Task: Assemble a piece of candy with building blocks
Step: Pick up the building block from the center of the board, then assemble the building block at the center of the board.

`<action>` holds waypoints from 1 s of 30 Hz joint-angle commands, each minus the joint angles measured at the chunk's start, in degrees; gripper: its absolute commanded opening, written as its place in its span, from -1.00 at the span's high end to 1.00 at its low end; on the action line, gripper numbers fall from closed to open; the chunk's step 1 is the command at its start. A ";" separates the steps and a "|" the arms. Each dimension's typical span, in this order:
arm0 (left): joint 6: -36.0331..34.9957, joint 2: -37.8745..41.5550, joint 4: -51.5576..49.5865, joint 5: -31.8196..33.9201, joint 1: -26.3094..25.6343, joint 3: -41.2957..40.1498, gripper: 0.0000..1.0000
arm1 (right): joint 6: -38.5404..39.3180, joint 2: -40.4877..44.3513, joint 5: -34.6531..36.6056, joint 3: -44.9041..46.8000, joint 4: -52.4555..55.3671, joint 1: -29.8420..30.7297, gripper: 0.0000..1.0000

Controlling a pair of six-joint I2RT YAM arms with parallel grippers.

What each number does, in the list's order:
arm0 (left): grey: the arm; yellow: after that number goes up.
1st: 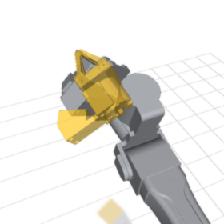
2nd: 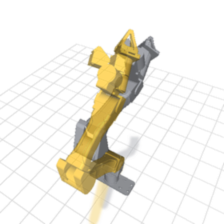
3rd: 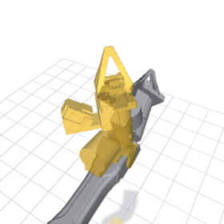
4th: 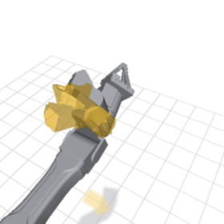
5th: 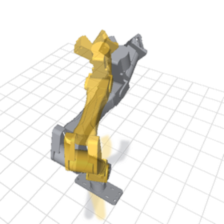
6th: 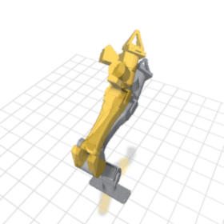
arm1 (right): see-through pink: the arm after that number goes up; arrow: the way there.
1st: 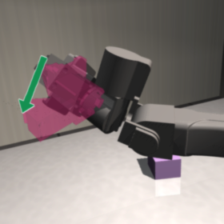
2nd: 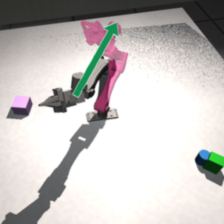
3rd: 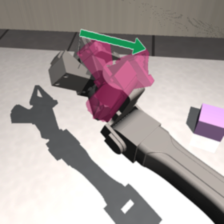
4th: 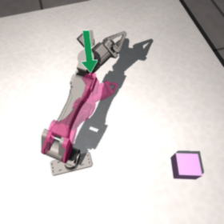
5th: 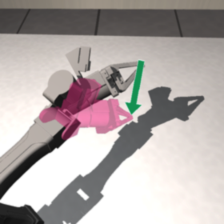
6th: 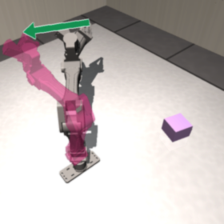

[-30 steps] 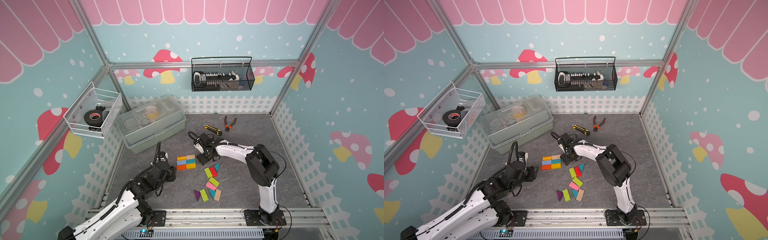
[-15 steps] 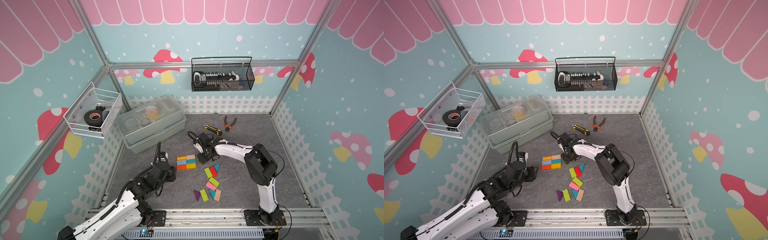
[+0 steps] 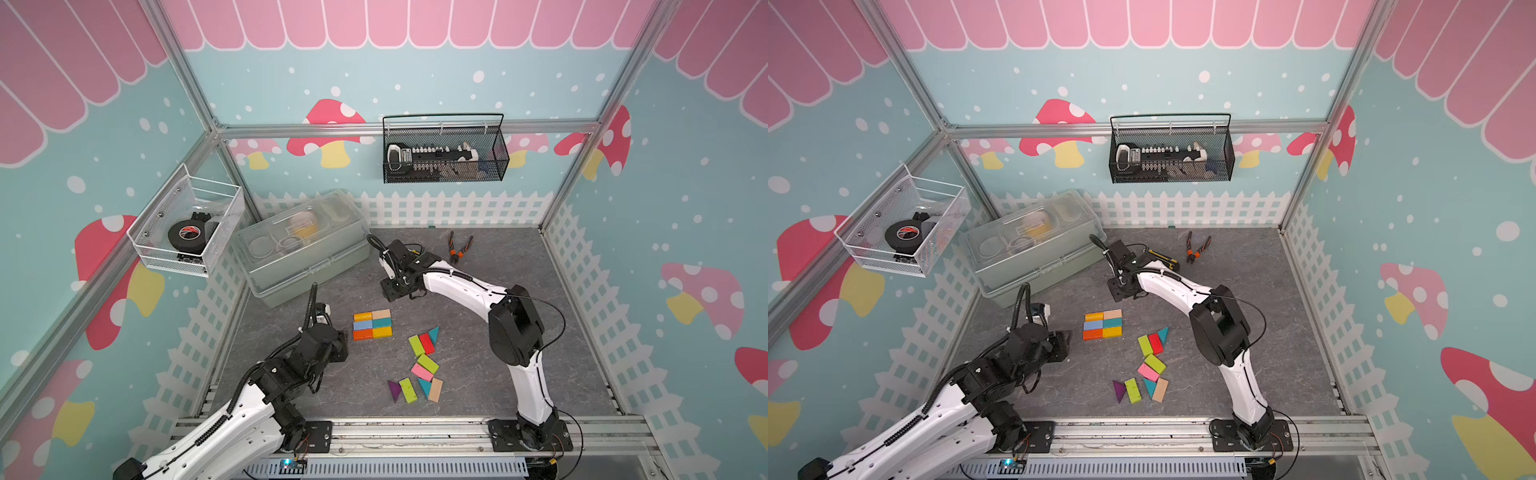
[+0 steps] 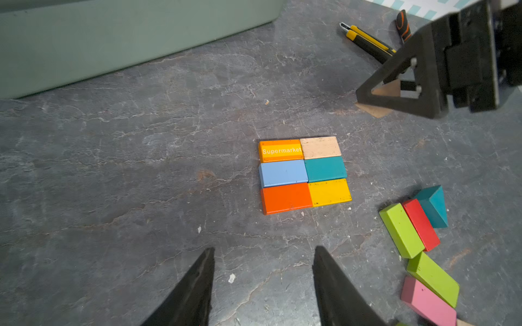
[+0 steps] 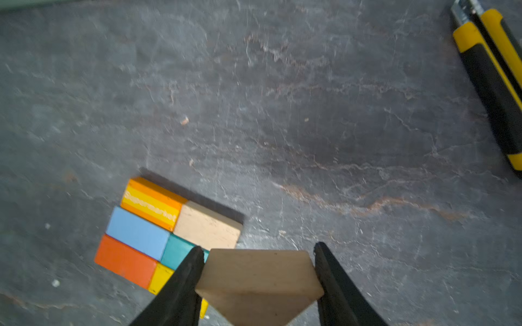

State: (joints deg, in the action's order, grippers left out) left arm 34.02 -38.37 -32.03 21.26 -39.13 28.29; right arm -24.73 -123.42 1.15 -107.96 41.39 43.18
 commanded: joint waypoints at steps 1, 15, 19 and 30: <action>-0.71 1.57 -0.82 3.70 -0.31 -1.66 -0.11 | -6.98 -4.82 -1.29 -5.64 5.20 0.00 0.07; 0.21 5.06 -0.49 4.59 -0.16 -3.46 -0.10 | -14.67 -19.65 -1.03 -25.59 11.31 2.81 0.04; 0.34 5.09 -0.54 4.29 -0.16 -3.56 -0.10 | -15.72 -23.46 -0.28 -30.52 14.06 3.27 0.04; 0.92 4.79 -0.66 4.41 -0.15 -3.59 -0.10 | -19.36 -24.81 4.17 -30.74 14.07 5.17 -0.01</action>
State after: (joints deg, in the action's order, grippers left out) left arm 34.30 -33.65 -32.12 24.47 -39.13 25.36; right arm -41.34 -147.20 3.44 -137.14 53.69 47.51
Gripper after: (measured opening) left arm 0.550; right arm 0.548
